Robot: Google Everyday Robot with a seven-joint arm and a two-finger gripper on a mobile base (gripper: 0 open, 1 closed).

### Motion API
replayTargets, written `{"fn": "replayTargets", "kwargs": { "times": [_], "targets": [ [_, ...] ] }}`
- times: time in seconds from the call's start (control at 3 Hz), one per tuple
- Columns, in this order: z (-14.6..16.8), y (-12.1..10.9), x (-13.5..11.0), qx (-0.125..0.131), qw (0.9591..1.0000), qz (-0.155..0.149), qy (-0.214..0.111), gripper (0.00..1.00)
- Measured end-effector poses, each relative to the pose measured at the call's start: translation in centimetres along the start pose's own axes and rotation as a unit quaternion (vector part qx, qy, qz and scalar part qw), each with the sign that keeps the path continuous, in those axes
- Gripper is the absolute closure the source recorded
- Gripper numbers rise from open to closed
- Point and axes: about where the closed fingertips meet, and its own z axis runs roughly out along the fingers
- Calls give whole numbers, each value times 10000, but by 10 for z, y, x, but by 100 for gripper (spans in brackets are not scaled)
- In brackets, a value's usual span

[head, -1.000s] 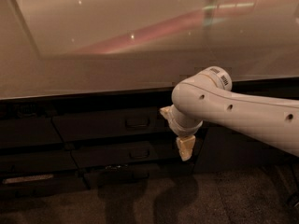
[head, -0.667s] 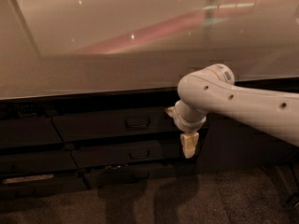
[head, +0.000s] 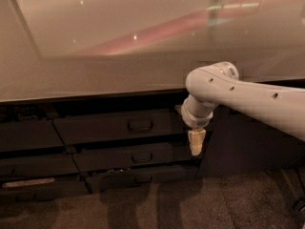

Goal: Open top drawer

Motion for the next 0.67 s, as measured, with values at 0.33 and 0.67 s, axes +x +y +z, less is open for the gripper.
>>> {"fn": "replayTargets", "kwargs": {
  "times": [0.33,0.67],
  "targets": [
    [5,-2,4,-85,9999,72,33,0],
    [5,-2,4,-86,9999,72,33,0]
  ]
}}
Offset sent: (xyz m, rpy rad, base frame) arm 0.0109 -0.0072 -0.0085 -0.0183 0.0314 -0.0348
